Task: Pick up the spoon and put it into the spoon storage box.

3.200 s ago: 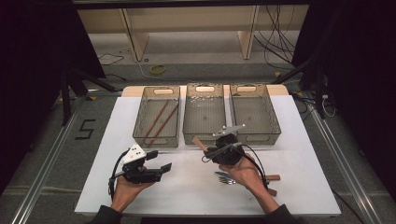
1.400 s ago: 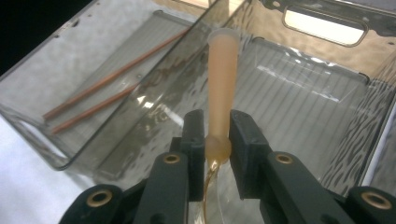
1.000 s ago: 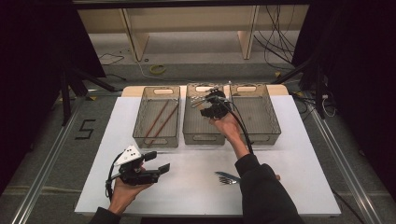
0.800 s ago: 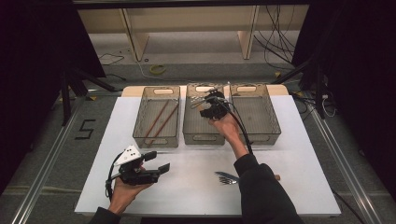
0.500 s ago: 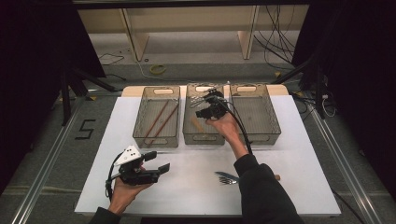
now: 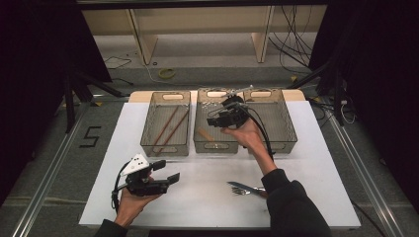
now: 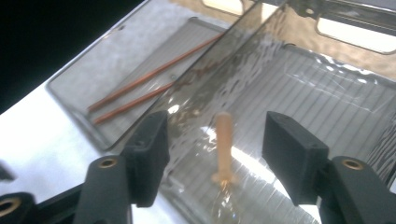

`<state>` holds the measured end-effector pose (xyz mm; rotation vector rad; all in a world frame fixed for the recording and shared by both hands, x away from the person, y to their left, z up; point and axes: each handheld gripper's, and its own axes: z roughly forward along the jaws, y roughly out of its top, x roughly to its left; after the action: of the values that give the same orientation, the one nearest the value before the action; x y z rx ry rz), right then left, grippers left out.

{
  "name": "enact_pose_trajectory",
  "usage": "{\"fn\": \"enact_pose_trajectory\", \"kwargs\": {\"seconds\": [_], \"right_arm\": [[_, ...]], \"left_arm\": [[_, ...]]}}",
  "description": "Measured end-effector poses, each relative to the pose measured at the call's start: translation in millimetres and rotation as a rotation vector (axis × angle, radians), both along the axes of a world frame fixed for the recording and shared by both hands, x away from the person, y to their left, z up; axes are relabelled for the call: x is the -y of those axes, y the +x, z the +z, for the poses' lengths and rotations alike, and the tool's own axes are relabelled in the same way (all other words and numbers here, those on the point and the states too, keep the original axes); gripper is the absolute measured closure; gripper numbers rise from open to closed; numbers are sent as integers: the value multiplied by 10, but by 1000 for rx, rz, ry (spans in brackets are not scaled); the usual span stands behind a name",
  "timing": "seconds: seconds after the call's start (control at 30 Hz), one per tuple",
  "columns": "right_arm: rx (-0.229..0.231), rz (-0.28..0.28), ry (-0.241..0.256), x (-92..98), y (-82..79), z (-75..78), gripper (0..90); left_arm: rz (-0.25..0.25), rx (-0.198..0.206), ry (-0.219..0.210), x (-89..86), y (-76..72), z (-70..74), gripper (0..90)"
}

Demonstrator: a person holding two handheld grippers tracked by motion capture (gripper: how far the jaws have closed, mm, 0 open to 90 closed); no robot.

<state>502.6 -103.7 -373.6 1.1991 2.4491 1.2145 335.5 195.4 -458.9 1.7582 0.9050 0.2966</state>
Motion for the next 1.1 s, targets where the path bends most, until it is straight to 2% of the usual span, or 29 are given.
{"fn": "enact_pose_trajectory", "kwargs": {"seconds": [0.17,0.4,0.5,0.73,1.1], "right_arm": [[11,43,12,91,-151,68,353],[42,102,-18,187,-412,102,330],[40,119,-21,238,-520,92,316],[36,116,-19,405,-744,-12,288],[46,110,13,642,-971,-113,273]], "left_arm": [[-1,-2,4,-5,1,-2,222],[-3,-3,5,-6,4,-2,222],[-2,-2,3,-6,2,0,222],[-1,-3,2,-3,-1,-1,221],[-5,-3,10,-5,0,-4,221]]}}
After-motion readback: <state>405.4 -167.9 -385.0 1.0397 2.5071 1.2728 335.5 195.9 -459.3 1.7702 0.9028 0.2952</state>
